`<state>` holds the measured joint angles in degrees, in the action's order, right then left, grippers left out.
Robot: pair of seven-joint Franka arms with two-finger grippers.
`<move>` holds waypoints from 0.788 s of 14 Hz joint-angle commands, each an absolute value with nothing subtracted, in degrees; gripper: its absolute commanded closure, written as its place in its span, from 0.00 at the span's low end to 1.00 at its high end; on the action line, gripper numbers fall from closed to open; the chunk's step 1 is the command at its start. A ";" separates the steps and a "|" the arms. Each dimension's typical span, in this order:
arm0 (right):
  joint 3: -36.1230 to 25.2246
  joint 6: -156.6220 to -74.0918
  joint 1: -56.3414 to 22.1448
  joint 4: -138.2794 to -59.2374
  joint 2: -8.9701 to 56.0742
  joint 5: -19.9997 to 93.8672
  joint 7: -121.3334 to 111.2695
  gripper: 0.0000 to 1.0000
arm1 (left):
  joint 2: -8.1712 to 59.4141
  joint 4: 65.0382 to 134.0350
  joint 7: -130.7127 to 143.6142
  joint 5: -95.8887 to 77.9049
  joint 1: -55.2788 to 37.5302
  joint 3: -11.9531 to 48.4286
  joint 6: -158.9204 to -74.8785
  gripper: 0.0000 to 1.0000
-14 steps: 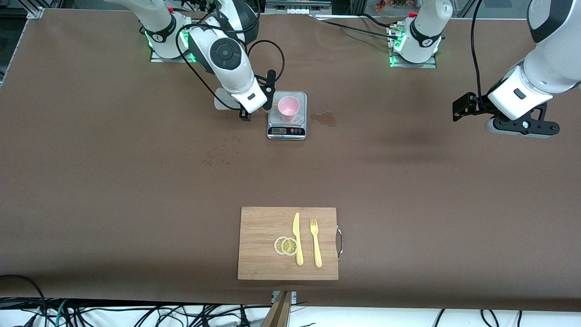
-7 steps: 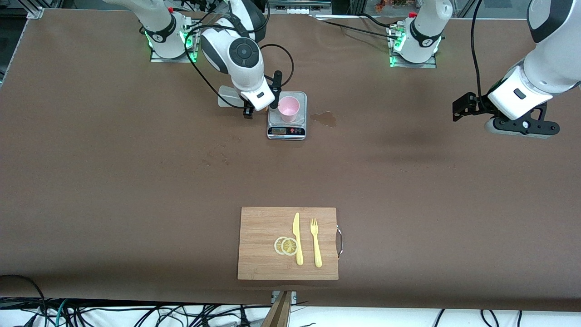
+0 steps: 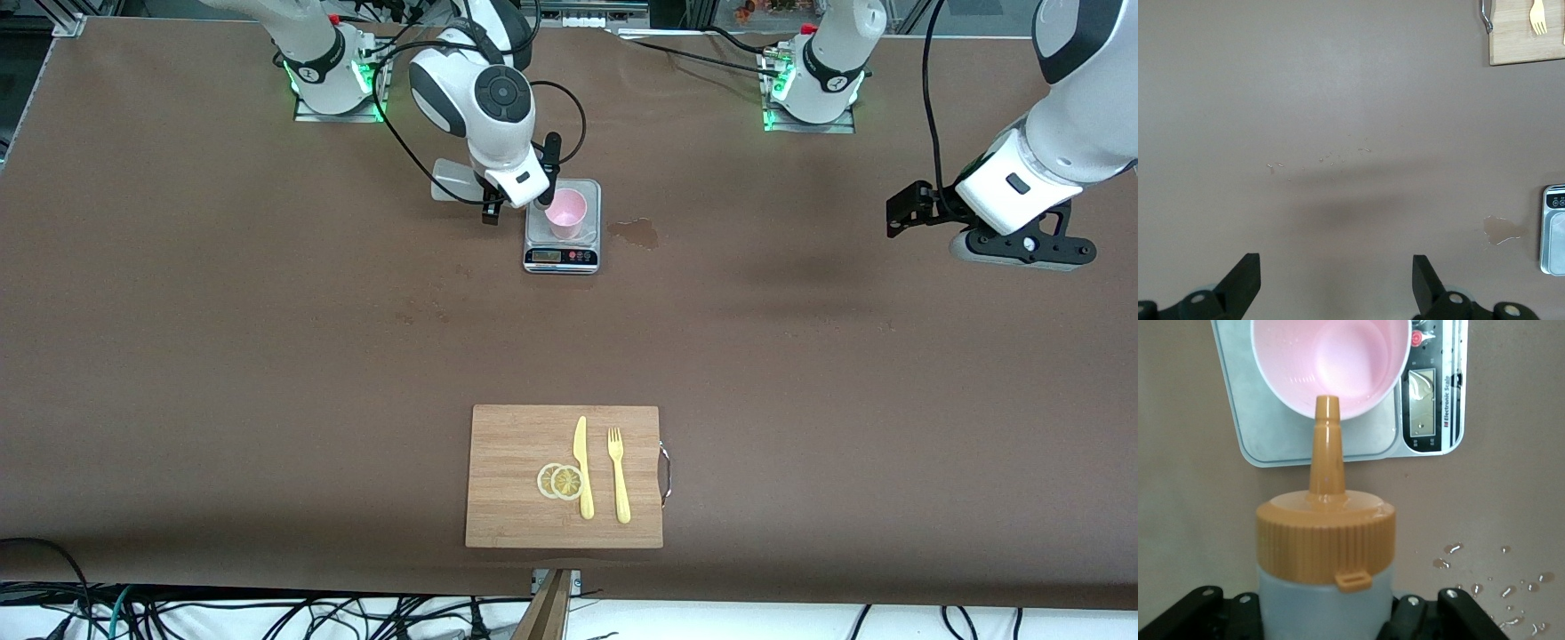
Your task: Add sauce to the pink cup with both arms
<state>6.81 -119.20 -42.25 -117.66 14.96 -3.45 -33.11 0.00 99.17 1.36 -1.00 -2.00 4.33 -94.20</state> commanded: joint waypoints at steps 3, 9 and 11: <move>6.86 -117.33 -43.50 -115.75 16.26 -5.27 -31.11 1.00 | 0.09 98.53 0.17 -1.23 -1.93 4.13 -93.78 0.00; 6.85 -116.46 -40.97 -114.00 15.74 -4.14 -32.08 0.97 | 0.09 98.53 0.35 -1.23 -1.93 4.13 -93.78 0.00; 7.47 -116.45 -40.52 -113.73 14.95 -2.91 -32.08 0.96 | 0.09 98.53 0.35 -1.23 -2.02 4.13 -93.78 0.00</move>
